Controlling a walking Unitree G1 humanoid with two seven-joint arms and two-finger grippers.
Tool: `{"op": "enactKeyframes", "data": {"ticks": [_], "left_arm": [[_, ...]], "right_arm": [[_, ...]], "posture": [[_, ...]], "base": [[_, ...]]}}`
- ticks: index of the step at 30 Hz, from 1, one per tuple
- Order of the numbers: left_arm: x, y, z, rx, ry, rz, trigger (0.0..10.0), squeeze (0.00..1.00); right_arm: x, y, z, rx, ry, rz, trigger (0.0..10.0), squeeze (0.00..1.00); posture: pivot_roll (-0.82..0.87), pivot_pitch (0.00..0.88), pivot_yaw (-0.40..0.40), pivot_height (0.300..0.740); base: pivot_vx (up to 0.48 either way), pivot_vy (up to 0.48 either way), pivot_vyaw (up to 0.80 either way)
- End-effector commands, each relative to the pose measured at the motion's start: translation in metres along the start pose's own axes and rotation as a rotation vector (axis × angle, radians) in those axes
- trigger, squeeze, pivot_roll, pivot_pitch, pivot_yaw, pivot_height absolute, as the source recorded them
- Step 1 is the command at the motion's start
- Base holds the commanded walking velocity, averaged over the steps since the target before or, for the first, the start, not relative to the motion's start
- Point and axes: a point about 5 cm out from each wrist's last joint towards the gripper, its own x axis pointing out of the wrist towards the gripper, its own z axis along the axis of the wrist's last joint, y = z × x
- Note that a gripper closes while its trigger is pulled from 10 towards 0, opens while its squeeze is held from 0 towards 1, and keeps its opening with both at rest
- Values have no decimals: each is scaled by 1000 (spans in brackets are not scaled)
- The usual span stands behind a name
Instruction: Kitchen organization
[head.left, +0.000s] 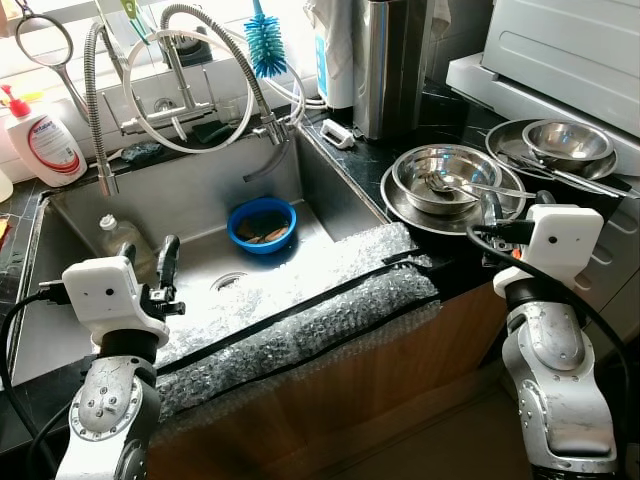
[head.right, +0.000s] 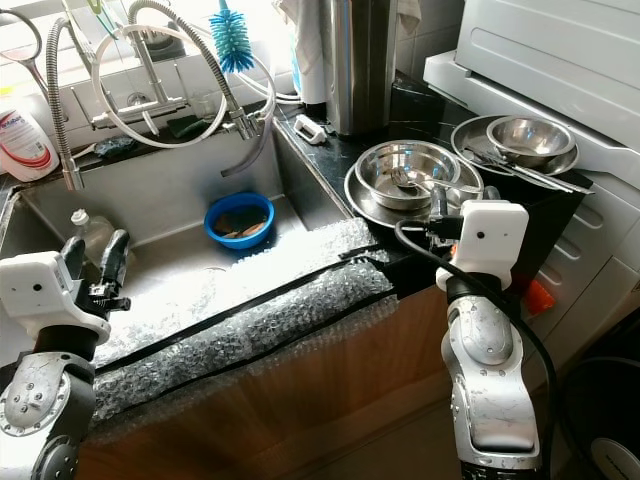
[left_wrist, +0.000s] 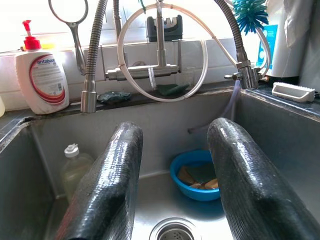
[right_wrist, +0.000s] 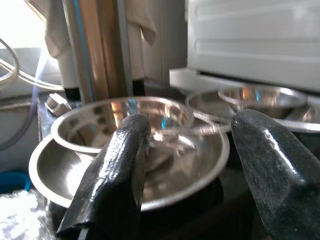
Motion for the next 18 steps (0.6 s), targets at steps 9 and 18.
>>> {"op": "enactKeyframes", "data": {"ticks": [9, 18], "left_arm": [[1, 0, -4, 24, 23, 0, 10000, 0], [0, -2, -4, 15, 23, 2, 10000, 0]], "right_arm": [[3, 5, -8, 128, 70, -8, 10000, 0], [4, 8, -7, 156, 62, 2, 10000, 0]], "posture": [[-173, 56, 106, 740], [-167, 57, 105, 740]], "base": [[0, 0, 0], [0, 0, 0]]}}
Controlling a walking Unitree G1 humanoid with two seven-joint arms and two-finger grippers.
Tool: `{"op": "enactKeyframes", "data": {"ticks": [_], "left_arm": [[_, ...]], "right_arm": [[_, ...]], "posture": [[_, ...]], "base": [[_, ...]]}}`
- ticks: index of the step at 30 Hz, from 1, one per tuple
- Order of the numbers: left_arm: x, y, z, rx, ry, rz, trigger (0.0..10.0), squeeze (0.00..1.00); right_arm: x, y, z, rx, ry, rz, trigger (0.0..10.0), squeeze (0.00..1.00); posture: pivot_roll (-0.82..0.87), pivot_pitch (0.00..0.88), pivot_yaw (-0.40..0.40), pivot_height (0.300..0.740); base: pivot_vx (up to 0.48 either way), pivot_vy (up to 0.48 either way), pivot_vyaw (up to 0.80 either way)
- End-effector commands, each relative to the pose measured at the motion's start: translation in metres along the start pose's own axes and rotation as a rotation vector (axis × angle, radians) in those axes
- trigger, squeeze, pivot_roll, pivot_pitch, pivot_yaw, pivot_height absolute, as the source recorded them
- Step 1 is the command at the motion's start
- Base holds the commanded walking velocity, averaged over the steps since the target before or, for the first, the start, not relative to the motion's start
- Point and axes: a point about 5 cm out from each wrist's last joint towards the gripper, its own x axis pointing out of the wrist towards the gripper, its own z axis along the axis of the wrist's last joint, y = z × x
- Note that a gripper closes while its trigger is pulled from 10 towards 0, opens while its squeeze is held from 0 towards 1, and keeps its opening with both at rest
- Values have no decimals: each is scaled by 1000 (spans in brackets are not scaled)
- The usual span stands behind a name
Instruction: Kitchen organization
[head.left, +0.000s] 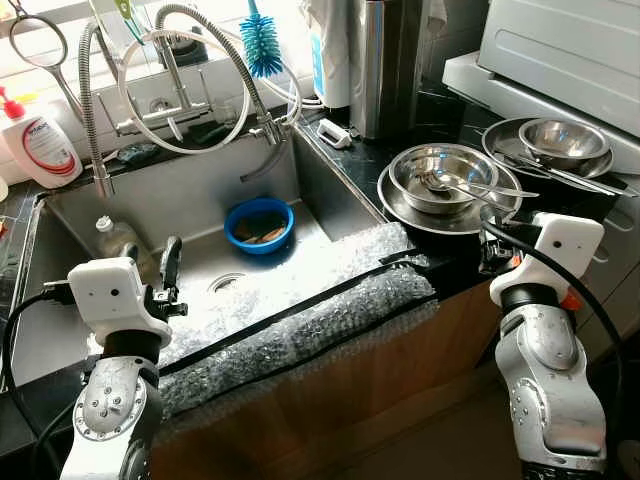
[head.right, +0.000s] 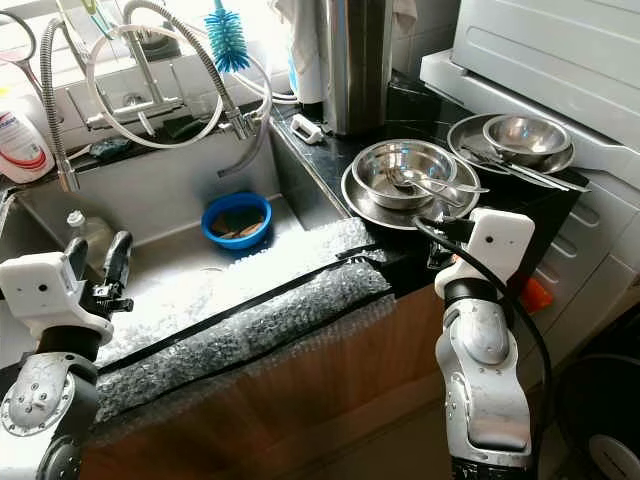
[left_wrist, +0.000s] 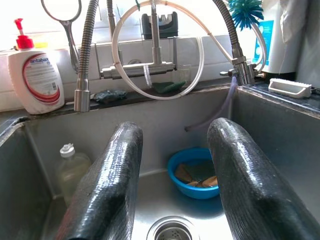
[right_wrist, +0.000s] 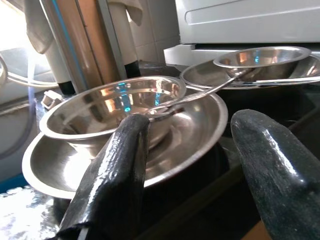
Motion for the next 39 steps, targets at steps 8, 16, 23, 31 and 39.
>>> {"op": "enactKeyframes", "data": {"ticks": [8, 16, 23, 31, 39], "left_arm": [[1, -1, -3, 4, 17, 1, 10000, 0], [1, -1, -3, 6, 18, 2, 10000, 0], [1, -2, -3, 4, 19, 0, 10000, 0], [1, -3, -6, -1, 31, -7, 10000, 0], [0, -4, -7, -3, 37, -8, 10000, 0]], "right_arm": [[4, 9, 0, 38, 3, 42, 10000, 0], [5, 11, -1, 51, -1, 47, 0, 0], [5, 13, 0, 54, -6, 54, 0, 0], [6, 15, 1, 44, -16, 55, 10000, 0], [7, 15, 3, 55, -31, 55, 10000, 0]], "posture": [[-165, 55, 102, 740], [-165, 56, 104, 740], [-164, 56, 104, 740], [-164, 56, 104, 740], [-163, 56, 105, 740]], "base": [[0, 0, 0], [0, 0, 0], [0, 0, 0], [0, 0, 0], [0, 0, 0]]}}
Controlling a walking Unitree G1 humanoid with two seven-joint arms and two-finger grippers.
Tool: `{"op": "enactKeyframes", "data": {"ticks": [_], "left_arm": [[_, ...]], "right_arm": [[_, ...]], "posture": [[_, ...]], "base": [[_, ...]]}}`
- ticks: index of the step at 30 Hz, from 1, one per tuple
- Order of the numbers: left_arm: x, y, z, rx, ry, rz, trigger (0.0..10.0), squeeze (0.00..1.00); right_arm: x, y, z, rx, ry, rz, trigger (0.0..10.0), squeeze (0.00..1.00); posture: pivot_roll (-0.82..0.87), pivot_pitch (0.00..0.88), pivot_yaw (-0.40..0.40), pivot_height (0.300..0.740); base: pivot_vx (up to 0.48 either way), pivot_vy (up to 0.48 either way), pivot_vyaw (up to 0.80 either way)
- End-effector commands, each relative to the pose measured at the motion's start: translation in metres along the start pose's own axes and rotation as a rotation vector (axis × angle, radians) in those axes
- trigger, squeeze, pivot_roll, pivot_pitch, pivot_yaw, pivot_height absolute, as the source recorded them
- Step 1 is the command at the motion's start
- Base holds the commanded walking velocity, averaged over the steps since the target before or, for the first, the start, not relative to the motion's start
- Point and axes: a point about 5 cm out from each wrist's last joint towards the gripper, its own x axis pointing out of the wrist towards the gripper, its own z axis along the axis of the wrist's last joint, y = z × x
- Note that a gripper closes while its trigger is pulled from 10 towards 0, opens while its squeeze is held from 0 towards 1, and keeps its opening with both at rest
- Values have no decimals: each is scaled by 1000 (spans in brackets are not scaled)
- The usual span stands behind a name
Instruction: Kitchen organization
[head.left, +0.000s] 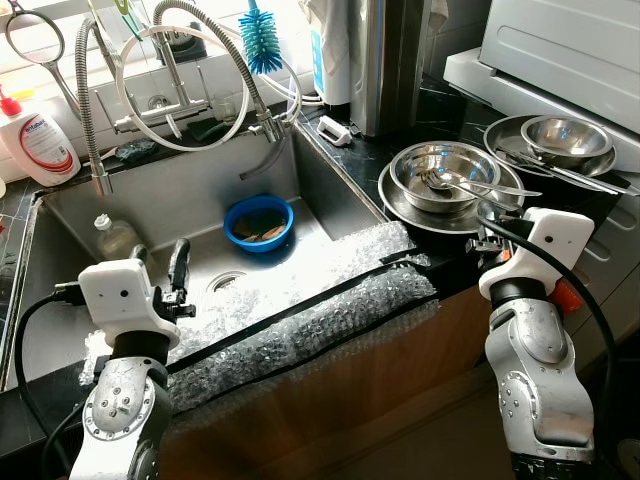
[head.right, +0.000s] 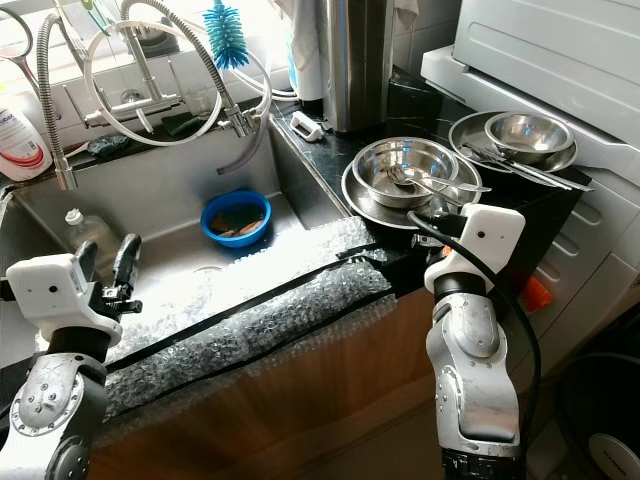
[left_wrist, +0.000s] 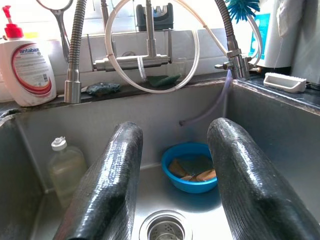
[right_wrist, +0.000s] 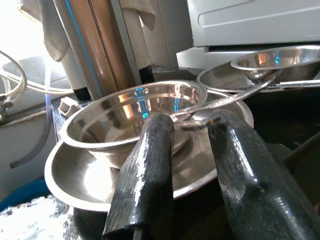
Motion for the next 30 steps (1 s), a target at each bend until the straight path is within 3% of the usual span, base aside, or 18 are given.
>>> {"op": "enactKeyframes", "data": {"ticks": [1, 2, 22, 29, 30], "left_arm": [[1, 2, -4, 14, 24, 1, 10000, 0], [1, 1, -4, 13, 24, 0, 10000, 0], [2, -1, -4, 27, 24, -13, 10000, 0], [2, 0, -4, 32, 20, -13, 10000, 0], [3, 0, -4, 32, 20, -14, 10000, 0]], "right_arm": [[3, 6, 1, 17, -4, 19, 10000, 0], [3, 8, 2, 21, -10, 28, 0, 0], [3, 15, 3, 68, -26, 64, 0, 0], [3, 25, 16, 116, -101, 125, 0, 0], [2, 27, 18, 121, -113, 134, 3569, 0]], "posture": [[-163, 56, 105, 740], [-163, 56, 105, 740], [-161, 56, 105, 740], [-161, 56, 107, 740], [-163, 56, 106, 740]], "base": [[0, 0, 0], [0, 0, 0], [0, 0, 0], [0, 0, 0], [0, 0, 0]]}}
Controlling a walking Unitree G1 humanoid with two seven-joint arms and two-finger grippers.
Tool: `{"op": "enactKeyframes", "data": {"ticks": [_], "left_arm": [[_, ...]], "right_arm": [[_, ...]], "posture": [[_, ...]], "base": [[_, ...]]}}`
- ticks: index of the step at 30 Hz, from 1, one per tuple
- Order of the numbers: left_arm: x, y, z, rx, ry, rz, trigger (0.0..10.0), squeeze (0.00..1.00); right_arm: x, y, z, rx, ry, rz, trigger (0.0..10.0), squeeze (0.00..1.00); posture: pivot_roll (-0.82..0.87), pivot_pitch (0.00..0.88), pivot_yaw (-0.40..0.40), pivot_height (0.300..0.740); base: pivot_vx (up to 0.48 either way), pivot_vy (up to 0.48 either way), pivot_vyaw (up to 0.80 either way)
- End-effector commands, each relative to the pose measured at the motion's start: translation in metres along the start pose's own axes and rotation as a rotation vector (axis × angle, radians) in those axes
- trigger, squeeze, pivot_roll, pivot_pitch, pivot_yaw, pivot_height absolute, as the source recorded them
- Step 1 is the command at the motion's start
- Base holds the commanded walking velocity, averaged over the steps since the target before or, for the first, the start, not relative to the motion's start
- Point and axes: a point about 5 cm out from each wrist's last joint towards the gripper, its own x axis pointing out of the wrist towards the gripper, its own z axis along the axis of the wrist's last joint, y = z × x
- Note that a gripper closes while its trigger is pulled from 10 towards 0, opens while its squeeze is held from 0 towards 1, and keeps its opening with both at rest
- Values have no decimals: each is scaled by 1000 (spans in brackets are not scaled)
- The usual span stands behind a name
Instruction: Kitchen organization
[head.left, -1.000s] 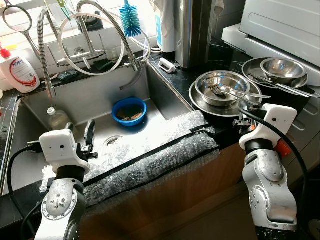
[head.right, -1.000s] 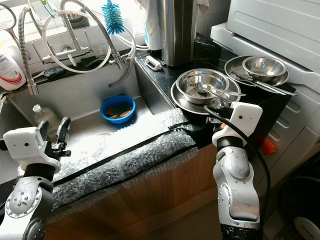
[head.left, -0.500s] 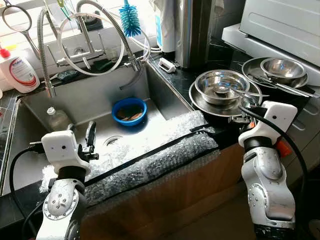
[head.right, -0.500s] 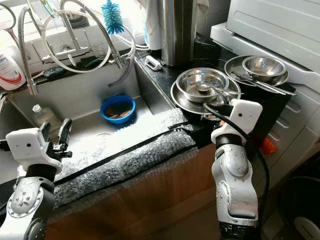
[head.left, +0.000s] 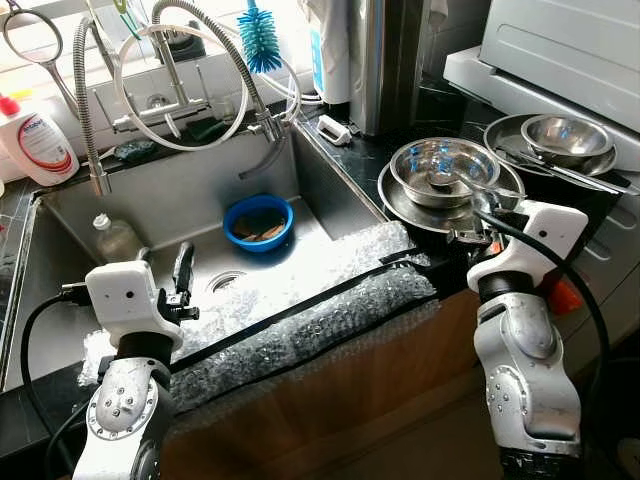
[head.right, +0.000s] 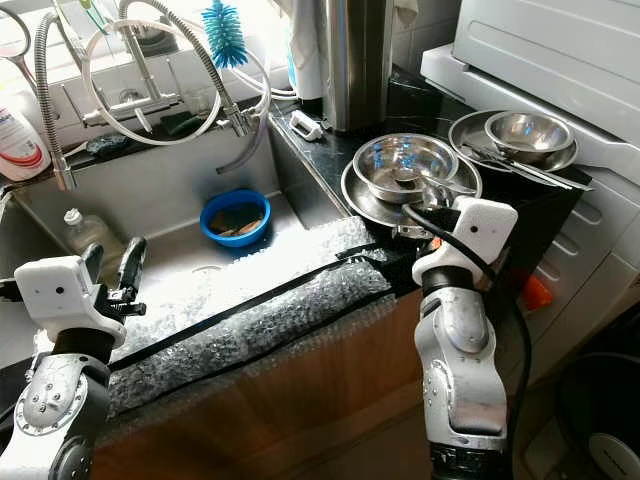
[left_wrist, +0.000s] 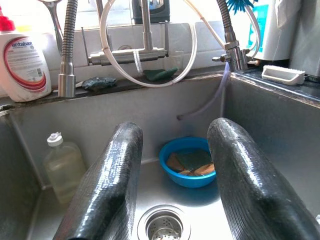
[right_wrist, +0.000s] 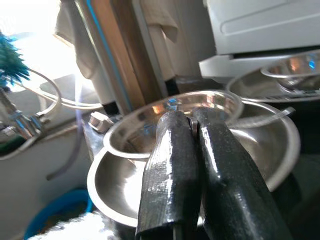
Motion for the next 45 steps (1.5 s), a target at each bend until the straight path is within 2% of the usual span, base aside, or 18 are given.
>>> {"op": "enactKeyframes", "data": {"ticks": [1, 2, 11, 18, 20, 21, 23, 24, 27, 29, 31, 32, 35, 36, 42, 43, 44, 45], "left_arm": [[2, 1, 0, 28, 4, 0, 10000, 0], [2, 1, 0, 27, 4, -1, 10000, 0], [6, 1, 3, 34, -15, 3, 10000, 0], [18, 5, 22, -23, -95, 34, 10000, 0], [25, 6, 33, -94, -122, 20, 10000, 0], [26, 5, 36, -172, -131, 7, 10000, 0], [26, 3, 39, -255, -139, -7, 10000, 0], [26, 3, 40, -377, -140, -6, 10000, 0], [24, -5, 36, -536, -106, -71, 10000, 0], [16, -17, 29, -725, -57, -160, 10000, 0], [15, -19, 28, -759, -50, -161, 10000, 0], [15, -23, 27, -846, -38, -154, 10000, 0], [12, -33, 27, -906, -15, -206, 10000, 0], [10, -39, 26, -939, 6, -245, 10000, 1000], [10, -45, 25, -942, 32, -277, 10000, 1000], [10, -46, 25, -946, 33, -282, 10000, 243], [10, -47, 27, -963, 28, -306, 10000, 0], [9, -48, 29, -976, 24, -322, 10000, 0]], "right_arm": [[1, 11, 12, 27, -59, 49, 5922, 0], [1, 12, 13, 28, -65, 57, 10000, 0], [4, 21, 23, 30, -116, 106, 10000, 0], [12, 40, 45, 109, -181, 255, 10000, 0], [12, 48, 43, 238, -141, 349, 10000, 0], [10, 52, 40, 289, -114, 390, 10000, 0], [7, 54, 38, 325, -90, 423, 10000, 0], [2, 58, 33, 371, -63, 468, 10000, 0], [-6, 62, 27, 471, -15, 512, 10000, 0], [-16, 66, 24, 630, 20, 577, 10000, 0], [-18, 66, 23, 655, 24, 582, 10000, 0], [-19, 65, 23, 715, 34, 565, 10000, 0], [-24, 66, 21, 811, 54, 574, 10000, 0], [-33, 72, 17, 826, 106, 635, 10000, 0], [-46, 81, 13, 867, 171, 724, 10000, 0], [-48, 83, 13, 890, 182, 738, 10000, 0], [-51, 85, 12, 896, 202, 753, 10000, 0], [-52, 86, 11, 897, 216, 762, 10000, 0]], "posture": [[-163, 56, 106, 740], [-163, 56, 106, 740], [-160, 56, 104, 740], [-167, 56, 106, 740], [-166, 56, 106, 740], [-162, 56, 105, 740], [-159, 56, 104, 740], [-159, 57, 104, 740], [-151, 58, 100, 740], [-154, 61, 103, 740], [-154, 61, 103, 740], [-154, 62, 104, 740], [-156, 57, 104, 740], [-160, 52, 104, 740], [-160, 49, 105, 740], [-157, 45, 106, 740], [-160, 42, 106, 740], [-160, 42, 106, 740]], "base": [[0, 0, 0], [0, 0, 0], [0, 0, 0], [0, 0, 0], [0, 0, 0], [0, 0, 0], [0, 0, 0], [0, 0, 0], [0, 0, 0], [0, 0, 0], [0, 0, 0], [0, 0, 0], [0, 0, 0], [0, 0, 0], [0, 0, 0], [0, 0, 0], [0, 0, 0], [0, 0, 0]]}}
